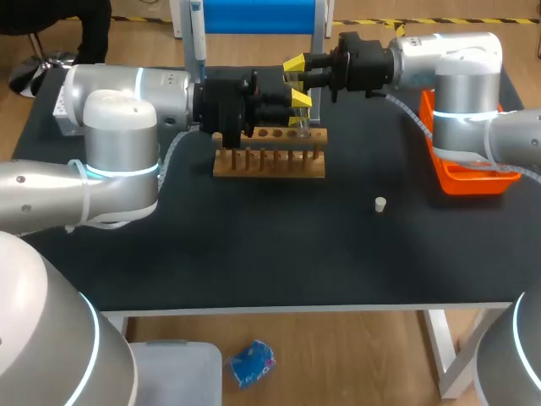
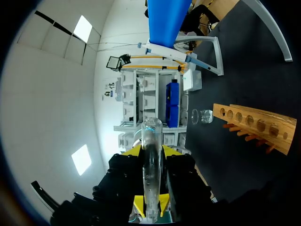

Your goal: Invert the test tube, pick up the pipette, mount the tip to pipette, aspirate from beaker and dispense into the tube, eject the tip, return the pipette, and cap with the stopper.

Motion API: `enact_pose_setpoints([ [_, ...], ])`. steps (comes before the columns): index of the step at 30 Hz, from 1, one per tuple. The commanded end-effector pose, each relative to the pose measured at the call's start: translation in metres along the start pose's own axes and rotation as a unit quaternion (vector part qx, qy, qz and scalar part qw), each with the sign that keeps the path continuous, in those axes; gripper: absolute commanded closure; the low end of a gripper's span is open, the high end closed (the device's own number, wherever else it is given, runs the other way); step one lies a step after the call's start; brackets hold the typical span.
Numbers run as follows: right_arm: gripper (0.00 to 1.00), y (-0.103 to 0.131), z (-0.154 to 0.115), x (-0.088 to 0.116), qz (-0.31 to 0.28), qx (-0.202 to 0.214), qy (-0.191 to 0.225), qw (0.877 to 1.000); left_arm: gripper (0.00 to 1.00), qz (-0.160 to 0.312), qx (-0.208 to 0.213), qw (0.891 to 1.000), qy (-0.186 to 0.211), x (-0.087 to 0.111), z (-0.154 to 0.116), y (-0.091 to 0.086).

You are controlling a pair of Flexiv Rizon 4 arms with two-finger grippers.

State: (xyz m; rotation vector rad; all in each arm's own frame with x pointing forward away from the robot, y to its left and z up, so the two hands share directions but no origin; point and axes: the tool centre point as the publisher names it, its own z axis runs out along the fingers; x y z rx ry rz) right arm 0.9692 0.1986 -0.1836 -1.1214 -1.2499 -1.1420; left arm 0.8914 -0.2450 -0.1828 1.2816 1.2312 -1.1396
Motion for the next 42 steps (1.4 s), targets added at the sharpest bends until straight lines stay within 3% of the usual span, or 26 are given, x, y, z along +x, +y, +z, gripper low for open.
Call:
enact_pose_setpoints([
  [1, 0.0, -0.001, -0.001, 0.0, 0.0, 0.0, -0.001, 1.0, 1.0, 0.001, 0.002, 1.0, -0.001, 0.0, -0.001, 0.002],
  [20, 0.0, -0.001, -0.001, 0.0, 0.0, 0.0, -0.001, 1.0, 1.0, 0.001, 0.002, 1.0, -0.001, 0.0, -0.001, 0.002],
  [23, 0.0, 0.002, -0.013, -0.003, -0.121, -0.026, -0.017, 0.992, 1.0, 0.001, 0.002, 1.0, -0.001, 0.0, -0.001, 0.002],
  [24, 0.0, 0.002, -0.019, -0.003, -0.169, -0.035, -0.022, 0.985, 1.0, 0.001, 0.002, 1.0, -0.001, 0.0, -0.001, 0.002],
  [26, 0.0, 0.001, -0.032, -0.005, -0.284, -0.053, -0.044, 0.956, 1.0, 0.001, 0.002, 1.0, -0.001, 0.0, -0.001, 0.002],
  [28, 0.0, -0.001, -0.045, -0.007, -0.353, -0.057, -0.047, 0.933, 1.0, 0.001, 0.002, 1.0, -0.001, 0.0, -0.001, 0.002],
  [32, 0.0, -0.005, -0.067, -0.015, -0.494, -0.058, -0.088, 0.863, 1.0, 0.001, 0.002, 1.0, -0.001, 0.0, -0.001, 0.002],
  [33, 0.0, -0.005, -0.071, -0.017, -0.511, -0.053, -0.091, 0.853, 1.0, 0.001, 0.002, 1.0, -0.001, 0.0, -0.001, 0.002],
  [35, 0.0, -0.006, -0.077, -0.024, -0.576, -0.042, -0.13, 0.806, 1.0, 0.001, 0.002, 1.0, -0.001, 0.0, -0.001, 0.002],
  [36, 0.0, -0.006, -0.079, -0.028, -0.586, -0.034, -0.137, 0.798, 1.0, 0.001, 0.002, 1.0, -0.001, 0.0, -0.001, 0.002],
  [38, 0.0, -0.003, -0.082, -0.036, -0.623, -0.027, -0.167, 0.763, 1.0, 0.001, 0.002, 1.0, -0.001, 0.0, -0.001, 0.002],
  [39, 0.0, -0.001, -0.084, -0.04, -0.63, -0.024, -0.183, 0.754, 1.0, 0.001, 0.002, 1.0, -0.001, 0.0, -0.001, 0.002],
  [42, 0.0, -0.001, -0.084, -0.04, -0.63, -0.024, -0.183, 0.754, 1.0, 0.001, 0.002, 1.0, -0.001, 0.0, -0.001, 0.002],
])
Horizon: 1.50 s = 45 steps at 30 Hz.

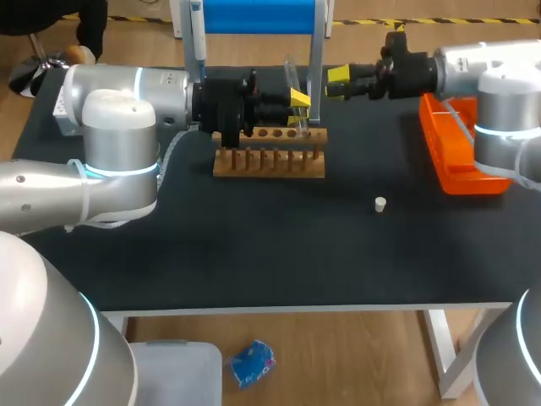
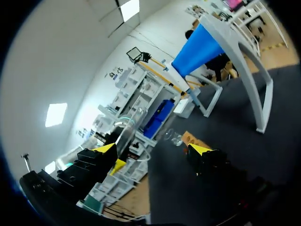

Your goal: Invert the test tube, pick up the pipette, mount the tip to pipette, aspirate from beaker and dispense into the tube, eject the tip, return the pipette, and cap with the stopper.

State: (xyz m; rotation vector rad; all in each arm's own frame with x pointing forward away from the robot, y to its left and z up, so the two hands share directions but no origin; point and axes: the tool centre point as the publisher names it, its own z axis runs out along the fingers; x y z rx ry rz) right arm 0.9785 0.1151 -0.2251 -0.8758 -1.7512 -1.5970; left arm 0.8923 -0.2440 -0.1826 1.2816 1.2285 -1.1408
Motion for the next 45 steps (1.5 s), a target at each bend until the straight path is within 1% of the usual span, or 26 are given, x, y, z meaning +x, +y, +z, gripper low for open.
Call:
enact_pose_setpoints([
  [1, 0.0, -0.001, 0.001, 0.001, -0.368, 0.016, -0.112, 0.923, 1.0, 0.001, 0.001, 1.0, 0.0, 0.0, 0.0, 0.001],
  [11, 0.0, -0.001, 0.001, 0.001, -0.368, 0.016, -0.112, 0.923, 1.0, 0.001, 0.001, 1.0, 0.0, 0.0, 0.0, 0.001],
  [12, 0.0, -0.004, 0.003, -0.002, -0.394, 0.03, -0.092, 0.914, 1.0, 0.001, 0.001, 1.0, 0.0, 0.0, 0.0, 0.001],
  [13, 0.0, -0.006, 0.004, -0.01, -0.436, 0.037, -0.084, 0.895, 1.0, 0.001, 0.001, 1.0, 0.0, 0.0, 0.0, 0.001],
  [14, 0.0, -0.01, 0.004, -0.015, -0.494, 0.049, -0.091, 0.863, 1.0, 0.001, 0.001, 1.0, 0.0, 0.0, 0.0, 0.001],
  [15, 0.0, -0.015, 0.004, -0.019, -0.52, 0.059, -0.078, 0.848, 1.0, 0.001, 0.001, 1.0, 0.0, 0.0, 0.0, 0.001],
  [16, 0.0, -0.018, 0.004, -0.024, -0.542, 0.065, -0.084, 0.834, 1.0, 0.001, 0.001, 1.0, 0.0, 0.0, 0.0, 0.001],
  [17, 0.0, -0.021, 0.003, -0.03, -0.549, 0.072, -0.091, 0.828, 1.0, 0.001, 0.001, 1.0, 0.0, 0.0, 0.0, 0.001],
  [18, 0.0, -0.022, 0.002, -0.032, -0.55, 0.068, -0.08, 0.828, 1.0, 0.001, 0.001, 1.0, 0.0, 0.0, 0.0, 0.001],
  [19, 0.0, -0.024, 0.0, -0.034, -0.569, 0.068, -0.068, 0.817, 1.0, 0.001, 0.001, 1.0, 0.0, 0.0, 0.0, 0.001],
  [20, 0.0, -0.025, -0.002, -0.036, -0.58, 0.074, -0.072, 0.808, 1.0, 0.001, 0.001, 1.0, 0.0, 0.0, 0.0, 0.001],
  [22, 0.0, -0.027, -0.005, -0.038, -0.604, 0.074, -0.055, 0.792, 1.0, 0.001, 0.001, 1.0, 0.0, 0.0, 0.0, 0.001],
  [25, 0.0, -0.029, -0.01, -0.04, -0.625, 0.082, -0.037, 0.776, 1.0, 0.001, 0.001, 1.0, 0.0, 0.0, 0.0, 0.001],
  [28, 0.0, -0.032, -0.013, -0.042, -0.631, 0.092, -0.017, 0.77, 1.0, 0.001, 0.001, 1.0, 0.0, 0.0, 0.0, 0.001],
  [29, 0.0, -0.033, -0.014, -0.042, -0.634, 0.098, -0.013, 0.767, 1.0, 0.001, 0.001, 1.0, 0.0, 0.0, 0.0, 0.001],
  [30, 0.0, -0.033, -0.015, -0.044, -0.639, 0.105, -0.022, 0.761, 1.0, 0.001, 0.001, 1.0, 0.0, 0.0, 0.0, 0.001],
  [32, 0.0, -0.035, -0.017, -0.046, -0.638, 0.109, -0.019, 0.762, 1.0, 0.001, 0.001, 1.0, 0.0, 0.0, 0.0, 0.001],
  [33, 0.0, -0.035, -0.018, -0.048, -0.637, 0.115, -0.025, 0.762, 1.0, 0.001, 0.001, 1.0, 0.0, 0.0, 0.0, 0.001],
  [35, 0.0, -0.037, -0.02, -0.05, -0.638, 0.117, -0.018, 0.761, 1.0, 0.001, 0.001, 1.0, 0.0, 0.0, 0.0, 0.001],
  [37, 0.0, -0.038, -0.021, -0.054, -0.639, 0.127, -0.026, 0.758, 1.0, 0.001, 0.001, 1.0, 0.0, 0.0, 0.0, 0.001],
  [38, 0.0, -0.038, -0.021, -0.055, -0.636, 0.125, -0.023, 0.761, 1.0, 0.001, 0.001, 1.0, 0.0, 0.0, 0.0, 0.001],
  [40, 0.0, -0.038, -0.022, -0.057, -0.635, 0.127, -0.028, 0.761, 1.0, 0.001, 0.001, 1.0, 0.0, 0.0, 0.0, 0.001],
  [42, 0.0, -0.038, -0.022, -0.058, -0.628, 0.124, -0.031, 0.768, 1.0, 0.001, 0.001, 1.0, 0.0, 0.0, 0.0, 0.001],
  [43, 0.0, -0.038, -0.022, -0.059, -0.627, 0.124, -0.036, 0.768, 1.0, 0.001, 0.001, 1.0, 0.0, 0.0, 0.0, 0.001],
  [44, 0.0, -0.038, -0.021, -0.06, -0.622, 0.122, -0.036, 0.773, 1.0, 0.001, 0.001, 1.0, 0.0, 0.0, 0.0, 0.001],
  [45, 0.0, -0.038, -0.021, -0.059, -0.609, 0.119, -0.035, 0.783, 1.0, 0.001, 0.001, 1.0, 0.0, 0.0, 0.0, 0.001],
])
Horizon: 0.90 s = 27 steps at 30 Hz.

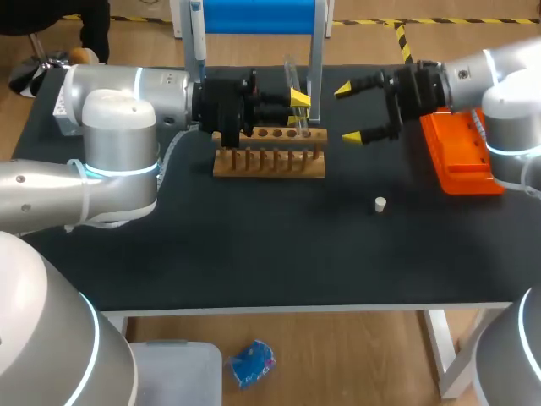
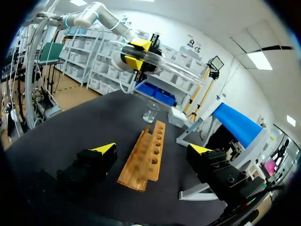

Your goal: Invert the test tube, pick up the pipette, mount the tip to pipette, aspirate from beaker and dispense into the tube, eject the tip, return the pipette, and cap with the stopper.

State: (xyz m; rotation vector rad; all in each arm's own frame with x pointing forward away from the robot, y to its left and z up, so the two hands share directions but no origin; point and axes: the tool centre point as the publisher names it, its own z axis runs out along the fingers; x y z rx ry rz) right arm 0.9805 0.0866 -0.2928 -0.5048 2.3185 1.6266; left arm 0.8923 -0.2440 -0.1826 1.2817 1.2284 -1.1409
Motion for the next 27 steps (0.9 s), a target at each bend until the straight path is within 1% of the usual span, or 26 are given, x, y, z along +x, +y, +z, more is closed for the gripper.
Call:
enact_pose_setpoints([
  [1, 0.0, -0.0009, 0.0014, -0.004, 0.032, 0.001, 0.0, 0.999, 1.0, 0.001, 0.001, 1.0, 0.0, 0.0001, 0.0003, 0.001],
  [4, 0.0, 0.0009, 0.0012, -0.0061, 0.053, 0.003, -0.007, 0.999, 1.0, 0.001, 0.001, 1.0, 0.0, 0.0001, 0.0003, 0.001],
  [11, 0.0, 0.0022, -0.0002, -0.0064, 0.053, 0.01, -0.009, 0.999, 1.0, 0.001, 0.001, 1.0, 0.0, 0.0001, 0.0003, 0.001],
  [16, 0.0, -0.0016, 0.001, -0.0011, 0.059, 0.023, -0.004, 0.998, 1.0, 0.001, 0.001, 1.0, 0.0, 0.0001, 0.0003, 0.001],
  [25, 0.0, -0.0028, 0.0018, 0.0008, 0.057, 0.025, -0.001, 0.998, 1.0, 0.001, 0.001, 1.0, 0.0, 0.0001, 0.0003, 0.001],
  [26, 0.0, -0.0028, 0.0018, 0.0008, 0.057, 0.025, -0.001, 0.998, 1.0, -0.022, 0.004, 1.0, 0.015, 0.0003, 0.0005, 0.0002],
  [27, 0.0, -0.0028, 0.0018, 0.0008, 0.057, 0.025, -0.001, 0.998, 1.0, -0.054, -0.002, 0.998, 0.031, 0.0012, 0.001, 0.0019],
])
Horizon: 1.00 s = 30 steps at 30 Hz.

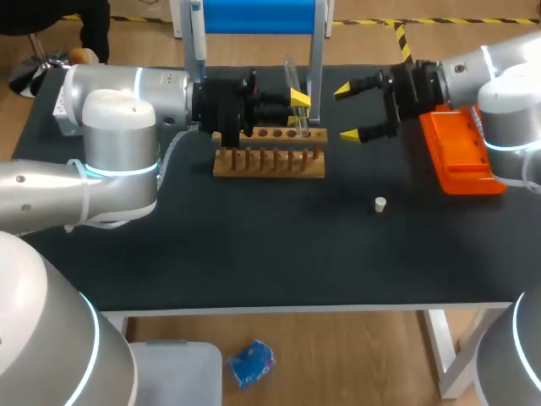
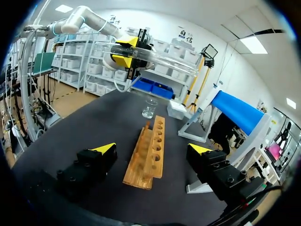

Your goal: Invert the test tube, pick up the pipette, mount the tip to pipette, aspirate from beaker and dispense into the tube, eject the tip, return the pipette, and cap with the stopper.

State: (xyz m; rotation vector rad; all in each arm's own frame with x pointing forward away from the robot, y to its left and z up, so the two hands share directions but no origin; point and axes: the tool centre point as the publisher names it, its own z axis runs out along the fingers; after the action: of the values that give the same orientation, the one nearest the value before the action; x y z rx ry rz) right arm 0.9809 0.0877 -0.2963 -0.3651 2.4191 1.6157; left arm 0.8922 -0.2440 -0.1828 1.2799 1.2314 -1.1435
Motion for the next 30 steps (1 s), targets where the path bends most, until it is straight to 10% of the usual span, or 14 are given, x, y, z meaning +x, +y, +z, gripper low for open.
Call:
enact_pose_setpoints([
  [1, 0.0, 0.0, 0.0, 0.0, 0.0, 0.001, 0.0, 1.0, 1.0, -0.079, 0.007, 0.996, 0.038, 0.0, 0.002, 0.004],
  [7, 0.0, 0.0, 0.0, 0.0, 0.0, 0.001, 0.0, 1.0, 1.0, -0.245, 0.032, 0.966, 0.076, -0.021, 0.0, 0.019],
  [16, 0.0, 0.0, 0.0, 0.0, 0.0, 0.001, 0.0, 1.0, 1.0, -0.413, 0.091, 0.906, -0.033, -0.038, -0.008, 0.034],
  [30, 0.0, 0.0, 0.0, 0.0, 0.0, 0.001, 0.0, 1.0, 1.0, -0.405, 0.101, 0.908, -0.046, -0.039, -0.006, 0.035],
])
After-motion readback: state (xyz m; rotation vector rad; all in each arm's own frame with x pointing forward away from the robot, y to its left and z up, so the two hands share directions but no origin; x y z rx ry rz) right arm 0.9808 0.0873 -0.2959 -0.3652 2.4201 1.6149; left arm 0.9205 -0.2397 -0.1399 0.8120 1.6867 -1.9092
